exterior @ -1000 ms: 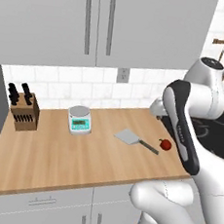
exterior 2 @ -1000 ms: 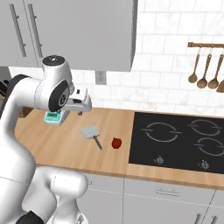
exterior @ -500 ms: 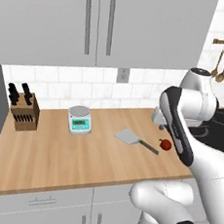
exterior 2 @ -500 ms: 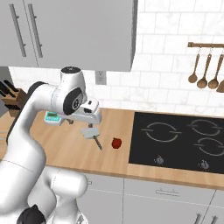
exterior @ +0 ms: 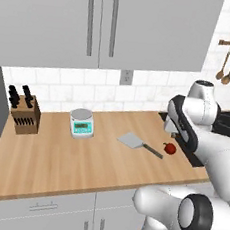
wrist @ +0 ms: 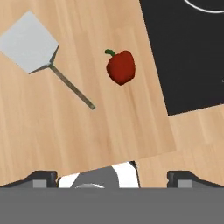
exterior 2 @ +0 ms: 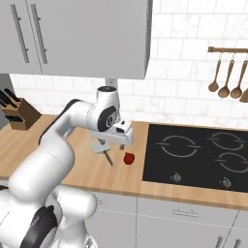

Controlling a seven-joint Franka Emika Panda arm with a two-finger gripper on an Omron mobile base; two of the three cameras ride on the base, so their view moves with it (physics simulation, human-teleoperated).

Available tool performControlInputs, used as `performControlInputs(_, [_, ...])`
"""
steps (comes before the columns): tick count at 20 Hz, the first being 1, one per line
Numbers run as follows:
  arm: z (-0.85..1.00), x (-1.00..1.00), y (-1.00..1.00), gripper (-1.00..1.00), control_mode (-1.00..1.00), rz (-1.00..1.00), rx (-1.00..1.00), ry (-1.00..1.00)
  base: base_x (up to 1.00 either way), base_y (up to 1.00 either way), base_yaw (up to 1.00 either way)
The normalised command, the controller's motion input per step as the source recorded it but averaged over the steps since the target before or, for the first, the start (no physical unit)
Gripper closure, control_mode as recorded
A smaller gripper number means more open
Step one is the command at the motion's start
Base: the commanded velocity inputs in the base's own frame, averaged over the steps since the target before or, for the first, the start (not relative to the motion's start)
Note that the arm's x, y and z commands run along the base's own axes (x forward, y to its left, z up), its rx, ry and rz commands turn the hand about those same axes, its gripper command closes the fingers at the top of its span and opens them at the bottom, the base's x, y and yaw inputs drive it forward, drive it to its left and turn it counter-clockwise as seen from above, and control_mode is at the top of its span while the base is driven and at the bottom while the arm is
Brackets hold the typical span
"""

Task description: Put the avocado and bell pepper in the pot. Retrieve the spatula and lightly stir the vegetables in the pot.

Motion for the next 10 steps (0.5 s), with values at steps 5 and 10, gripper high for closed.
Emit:
performControlInputs(5, [-0.48,0.33,-0.10,-1.00,-1.00,-0.03,0.00,0.01,0.00,0.00,0.00])
performControlInputs(10, [-0.44,0.47,-0.01,-1.00,-1.00,-0.03,0.00,0.00,0.00,0.00,0.00])
